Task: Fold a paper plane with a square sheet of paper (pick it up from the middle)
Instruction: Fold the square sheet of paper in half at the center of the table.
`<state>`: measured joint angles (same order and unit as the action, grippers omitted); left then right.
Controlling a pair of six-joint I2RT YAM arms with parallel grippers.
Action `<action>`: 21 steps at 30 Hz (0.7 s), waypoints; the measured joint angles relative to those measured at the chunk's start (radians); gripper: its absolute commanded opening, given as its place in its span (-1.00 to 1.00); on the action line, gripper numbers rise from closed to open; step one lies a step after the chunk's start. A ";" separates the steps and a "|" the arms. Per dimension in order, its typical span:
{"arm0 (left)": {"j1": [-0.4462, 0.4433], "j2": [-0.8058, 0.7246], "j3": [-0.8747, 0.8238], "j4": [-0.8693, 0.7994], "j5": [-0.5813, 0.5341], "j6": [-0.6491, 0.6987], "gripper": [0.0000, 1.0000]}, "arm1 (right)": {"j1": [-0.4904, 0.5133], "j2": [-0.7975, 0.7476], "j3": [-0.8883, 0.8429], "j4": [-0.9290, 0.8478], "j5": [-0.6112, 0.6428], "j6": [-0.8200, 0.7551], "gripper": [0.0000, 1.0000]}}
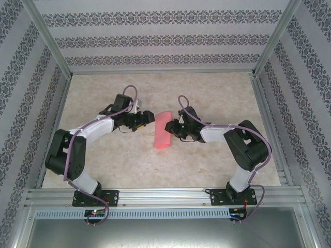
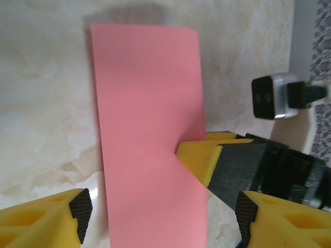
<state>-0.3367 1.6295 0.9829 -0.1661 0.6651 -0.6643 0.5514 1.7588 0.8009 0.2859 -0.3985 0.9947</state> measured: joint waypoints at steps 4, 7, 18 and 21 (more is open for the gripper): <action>-0.052 0.077 0.017 0.044 -0.006 -0.019 0.15 | -0.019 0.017 -0.037 0.046 -0.023 0.002 -0.40; -0.068 0.138 0.037 0.068 -0.011 -0.030 -0.09 | -0.025 0.024 -0.042 0.052 -0.034 0.001 -0.39; -0.089 0.240 0.107 0.071 -0.041 -0.017 -0.30 | -0.039 0.024 -0.047 0.068 -0.038 -0.007 -0.35; -0.092 0.261 0.124 0.066 -0.047 -0.009 -0.30 | -0.039 0.024 -0.050 0.069 -0.038 -0.015 -0.31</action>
<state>-0.4286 1.8904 1.1069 -0.1005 0.6182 -0.6735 0.5121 1.7832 0.7506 0.3546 -0.4366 0.9798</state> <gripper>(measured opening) 0.349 0.332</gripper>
